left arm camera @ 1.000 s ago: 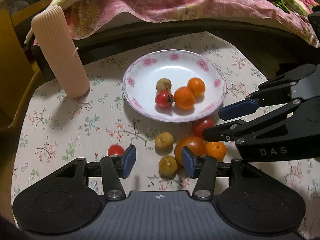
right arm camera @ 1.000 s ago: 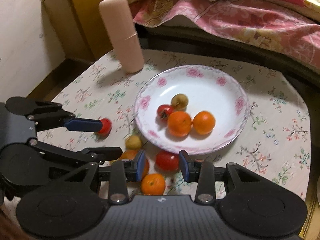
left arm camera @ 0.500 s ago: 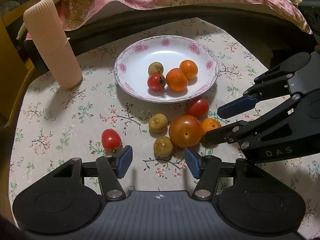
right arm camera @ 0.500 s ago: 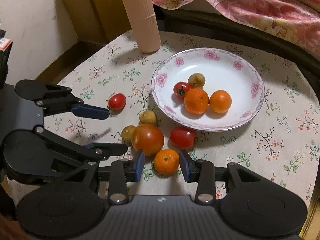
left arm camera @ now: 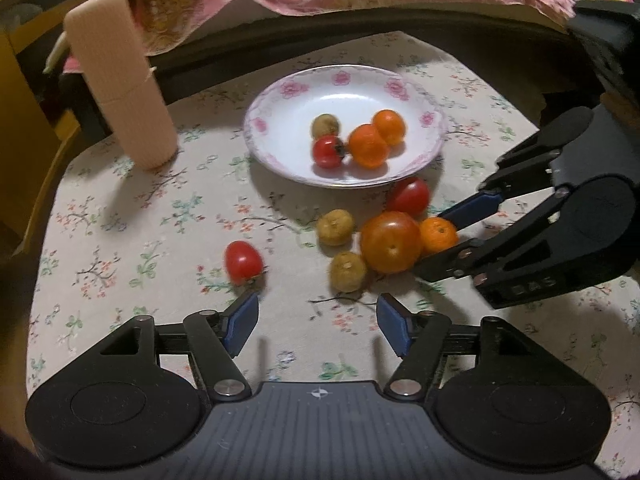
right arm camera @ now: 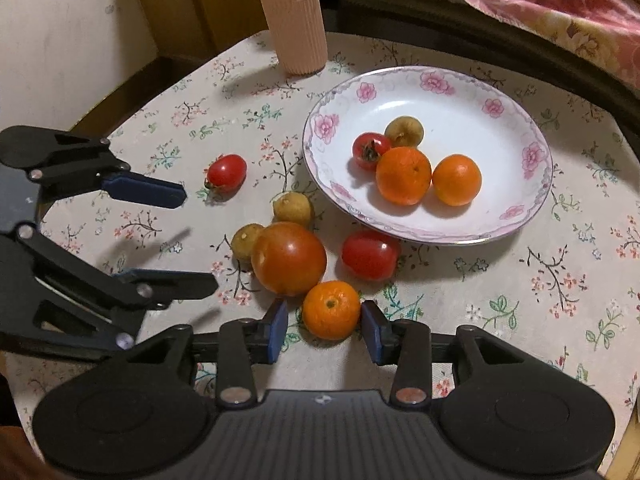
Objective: Organize fruits
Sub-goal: 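Grasp a red cherry tomato with the left tool and lift it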
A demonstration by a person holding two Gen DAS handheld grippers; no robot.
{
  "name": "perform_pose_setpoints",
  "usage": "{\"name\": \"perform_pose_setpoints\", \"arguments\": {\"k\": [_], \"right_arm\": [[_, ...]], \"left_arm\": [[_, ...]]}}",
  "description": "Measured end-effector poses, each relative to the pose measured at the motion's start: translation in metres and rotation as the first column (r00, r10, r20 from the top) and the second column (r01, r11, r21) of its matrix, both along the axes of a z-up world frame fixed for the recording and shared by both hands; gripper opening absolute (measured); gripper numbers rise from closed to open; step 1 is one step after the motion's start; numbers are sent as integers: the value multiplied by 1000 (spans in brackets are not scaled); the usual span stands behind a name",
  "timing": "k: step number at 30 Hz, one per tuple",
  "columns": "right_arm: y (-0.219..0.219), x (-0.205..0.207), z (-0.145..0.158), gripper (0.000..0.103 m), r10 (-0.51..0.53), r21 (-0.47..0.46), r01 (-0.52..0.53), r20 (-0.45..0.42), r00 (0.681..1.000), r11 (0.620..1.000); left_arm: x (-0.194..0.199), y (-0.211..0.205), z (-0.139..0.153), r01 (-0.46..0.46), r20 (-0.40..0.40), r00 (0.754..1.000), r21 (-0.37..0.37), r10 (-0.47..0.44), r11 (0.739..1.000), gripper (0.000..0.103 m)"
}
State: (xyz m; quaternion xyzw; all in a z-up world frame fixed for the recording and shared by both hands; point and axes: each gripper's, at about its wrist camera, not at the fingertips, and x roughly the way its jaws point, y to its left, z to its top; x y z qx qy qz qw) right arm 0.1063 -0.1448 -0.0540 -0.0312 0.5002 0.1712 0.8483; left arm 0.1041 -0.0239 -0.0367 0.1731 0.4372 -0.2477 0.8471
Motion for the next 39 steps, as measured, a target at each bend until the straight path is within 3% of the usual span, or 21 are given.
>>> {"name": "perform_pose_setpoints", "arguments": {"k": [17, 20, 24, 27, 39], "right_arm": [[-2, -1, 1, 39, -16, 11, 16, -7, 1000, 1000], [-4, -1, 2, 39, -23, 15, 23, -7, 1000, 1000], [-7, -2, 4, 39, -33, 19, 33, 1, 999, 999], [-8, -3, 6, 39, -37, 17, 37, 4, 999, 999], [-2, -13, 13, 36, 1, 7, -1, 27, 1000, 1000]], "left_arm": [[51, 21, -19, -183, -18, 983, -56, 183, 981, 59], [57, 19, -23, -206, -33, 978, -63, 204, 977, 54], [60, 16, -22, -221, -20, 975, -66, 221, 973, 41], [58, 13, -21, -222, -23, 975, -59, 221, 973, 34], [5, 16, -8, -162, -69, 985, -63, 158, 985, 34]]}}
